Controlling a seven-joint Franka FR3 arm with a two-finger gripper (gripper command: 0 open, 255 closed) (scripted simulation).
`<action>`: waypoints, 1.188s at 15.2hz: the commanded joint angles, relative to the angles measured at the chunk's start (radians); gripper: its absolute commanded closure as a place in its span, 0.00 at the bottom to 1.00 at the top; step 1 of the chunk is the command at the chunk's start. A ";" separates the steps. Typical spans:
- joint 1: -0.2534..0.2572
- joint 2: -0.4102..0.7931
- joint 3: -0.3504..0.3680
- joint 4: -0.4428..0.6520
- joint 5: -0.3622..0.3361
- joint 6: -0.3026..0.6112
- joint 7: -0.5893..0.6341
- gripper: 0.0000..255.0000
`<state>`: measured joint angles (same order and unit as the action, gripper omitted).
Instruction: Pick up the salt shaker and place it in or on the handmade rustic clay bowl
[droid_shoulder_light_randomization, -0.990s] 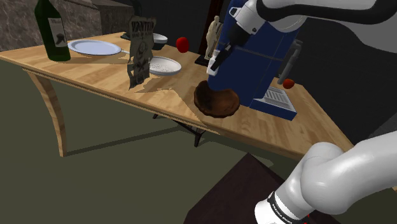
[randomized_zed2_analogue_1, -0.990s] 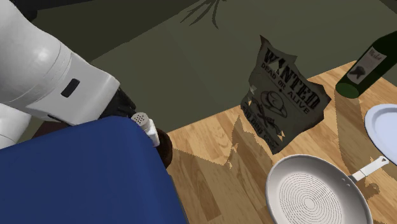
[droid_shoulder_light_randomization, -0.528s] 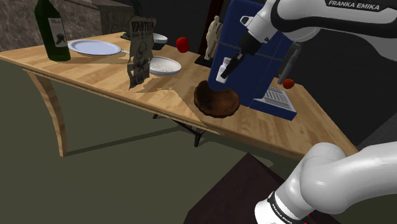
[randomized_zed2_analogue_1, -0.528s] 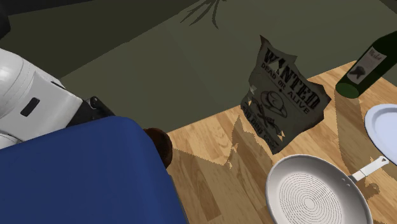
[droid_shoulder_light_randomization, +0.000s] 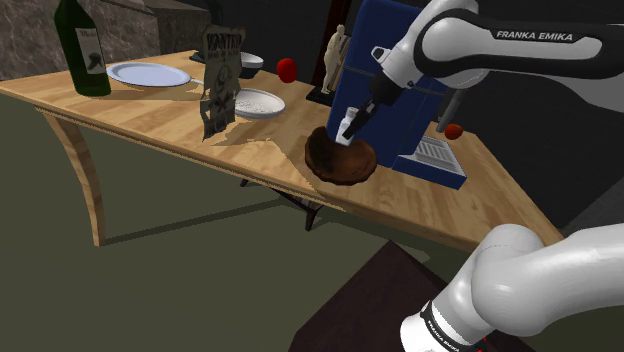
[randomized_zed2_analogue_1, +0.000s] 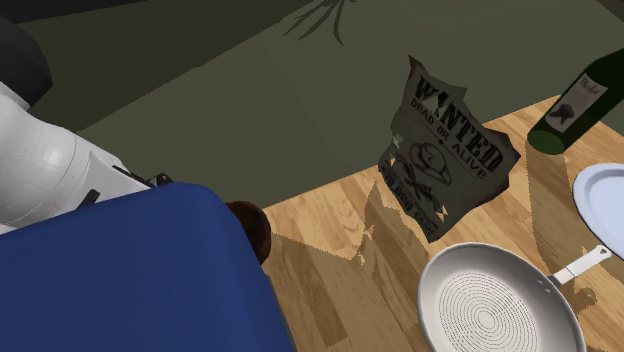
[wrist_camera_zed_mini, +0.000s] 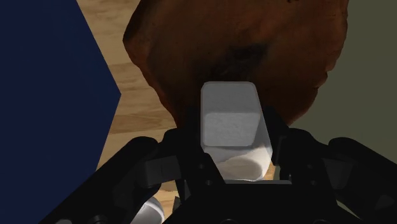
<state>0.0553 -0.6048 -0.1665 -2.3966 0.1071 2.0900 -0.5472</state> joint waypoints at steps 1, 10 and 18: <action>0.000 0.001 0.000 -0.009 0.001 0.010 -0.001 1.00; 0.000 0.001 0.000 -0.008 0.001 0.010 -0.001 0.00; -0.009 -0.039 -0.004 0.084 -0.012 -0.123 0.006 0.00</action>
<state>0.0473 -0.6398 -0.1699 -2.3208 0.0969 1.9812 -0.5414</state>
